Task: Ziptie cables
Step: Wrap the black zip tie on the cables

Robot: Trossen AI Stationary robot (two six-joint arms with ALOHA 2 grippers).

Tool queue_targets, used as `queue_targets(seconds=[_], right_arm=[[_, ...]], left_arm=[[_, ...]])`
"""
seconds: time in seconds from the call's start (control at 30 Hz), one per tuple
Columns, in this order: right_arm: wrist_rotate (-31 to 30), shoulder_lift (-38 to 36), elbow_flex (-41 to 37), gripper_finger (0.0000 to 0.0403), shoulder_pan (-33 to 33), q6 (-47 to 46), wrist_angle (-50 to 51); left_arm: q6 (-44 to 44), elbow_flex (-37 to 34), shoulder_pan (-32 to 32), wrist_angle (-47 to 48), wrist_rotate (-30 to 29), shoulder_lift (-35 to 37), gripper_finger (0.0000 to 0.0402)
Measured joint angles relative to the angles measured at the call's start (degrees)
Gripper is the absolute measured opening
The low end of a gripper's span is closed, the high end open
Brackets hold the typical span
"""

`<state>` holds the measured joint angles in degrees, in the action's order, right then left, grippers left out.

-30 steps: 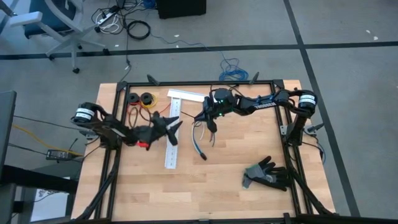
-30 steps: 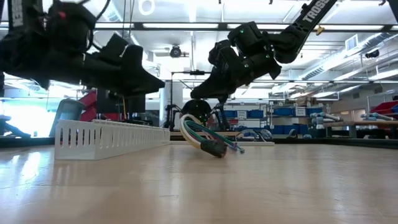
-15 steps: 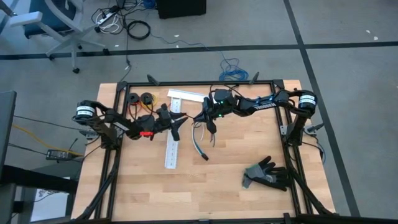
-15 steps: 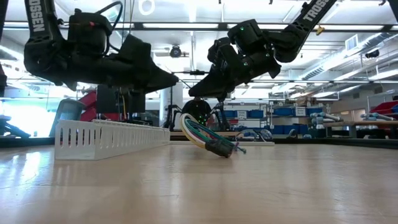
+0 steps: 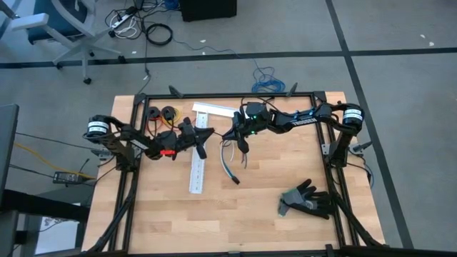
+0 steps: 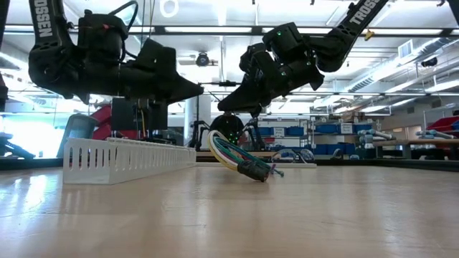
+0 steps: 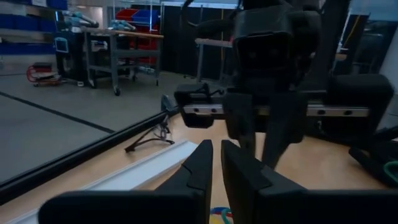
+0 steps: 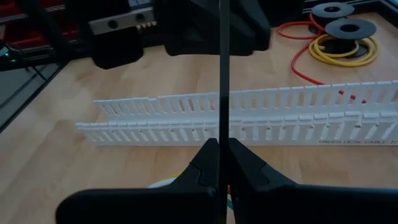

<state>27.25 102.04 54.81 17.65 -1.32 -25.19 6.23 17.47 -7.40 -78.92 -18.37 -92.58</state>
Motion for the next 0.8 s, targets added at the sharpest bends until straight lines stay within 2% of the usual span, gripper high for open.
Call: queue_targets(seconds=[0.27, 0.5, 0.8], right_arm=[[-0.7, 0.0, 0.0, 0.0007, 0.0, 1.4, 0.0], [-2.1, 0.0, 0.0, 0.0007, 0.0, 1.4, 0.0], [-1.7, 0.0, 0.0, 0.0007, -0.1, 1.5, 0.0]], left_arm=[[2.7, 0.0, -0.1, 0.6, 0.1, 0.0, 0.0048], [4.5, 0.0, -0.1, 2.2, 7.6, 0.0, 0.0049], [4.4, 0.0, -0.1, -0.2, 4.3, 0.0, 0.007]])
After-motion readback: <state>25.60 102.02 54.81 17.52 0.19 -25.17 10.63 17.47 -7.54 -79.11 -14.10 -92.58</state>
